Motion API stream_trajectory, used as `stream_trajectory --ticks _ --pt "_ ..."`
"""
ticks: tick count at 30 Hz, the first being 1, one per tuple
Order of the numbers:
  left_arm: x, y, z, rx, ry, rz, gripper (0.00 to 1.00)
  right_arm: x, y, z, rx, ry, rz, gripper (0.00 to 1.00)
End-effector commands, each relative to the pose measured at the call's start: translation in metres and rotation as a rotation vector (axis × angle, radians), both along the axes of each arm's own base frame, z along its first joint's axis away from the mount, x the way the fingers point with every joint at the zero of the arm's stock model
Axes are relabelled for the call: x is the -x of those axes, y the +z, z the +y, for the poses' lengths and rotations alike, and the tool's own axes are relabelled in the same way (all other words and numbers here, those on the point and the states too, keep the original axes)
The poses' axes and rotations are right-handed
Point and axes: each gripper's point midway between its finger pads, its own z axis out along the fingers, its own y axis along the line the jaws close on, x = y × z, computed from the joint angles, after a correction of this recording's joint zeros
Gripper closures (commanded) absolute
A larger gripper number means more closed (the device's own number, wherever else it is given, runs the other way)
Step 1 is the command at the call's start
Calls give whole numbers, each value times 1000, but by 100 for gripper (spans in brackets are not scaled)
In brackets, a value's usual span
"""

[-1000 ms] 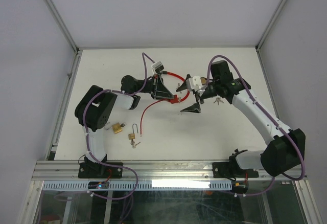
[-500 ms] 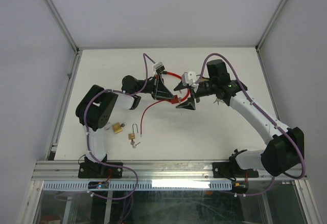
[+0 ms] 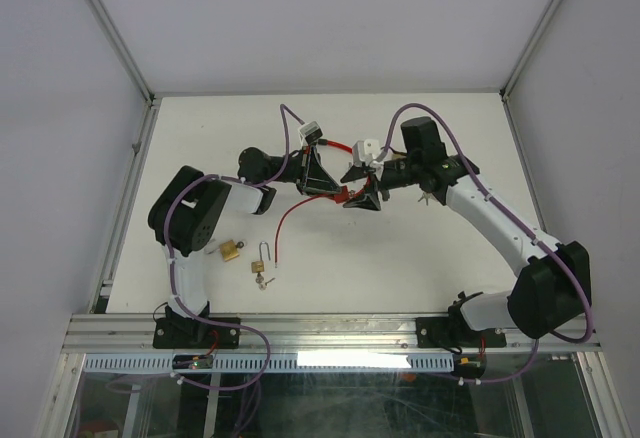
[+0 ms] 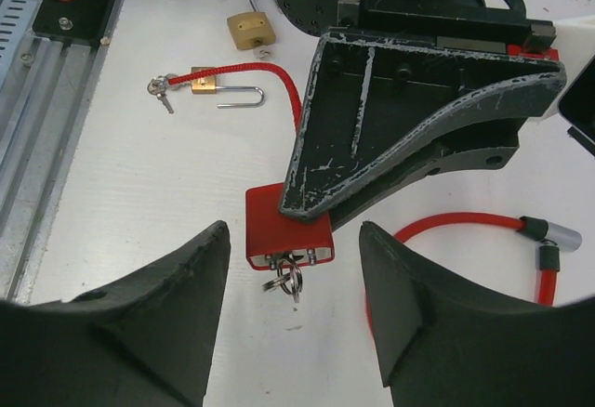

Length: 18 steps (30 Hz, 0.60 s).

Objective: Lock with the key
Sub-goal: Pick up the lock from the center of the board.

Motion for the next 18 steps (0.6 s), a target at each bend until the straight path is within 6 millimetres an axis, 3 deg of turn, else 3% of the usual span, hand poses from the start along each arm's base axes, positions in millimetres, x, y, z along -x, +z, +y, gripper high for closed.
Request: stream_trajectory --ticks 1,6,9,13,18 --pt "21 39 6 164 -5 -276 100 2 5 3 -8 15 -17 45" --pt "20 38 5 162 -5 -268 100 4 7 3 -11 22 -13 75" --pt "21 40 6 167 -1 -276 90 6 8 2 -10 23 -11 92" --pt "25 44 9 182 15 -320 68 12 10 -1 -8 29 13 100" --pt "25 44 16 197 61 -396 54 24 12 -5 -13 37 84 100"
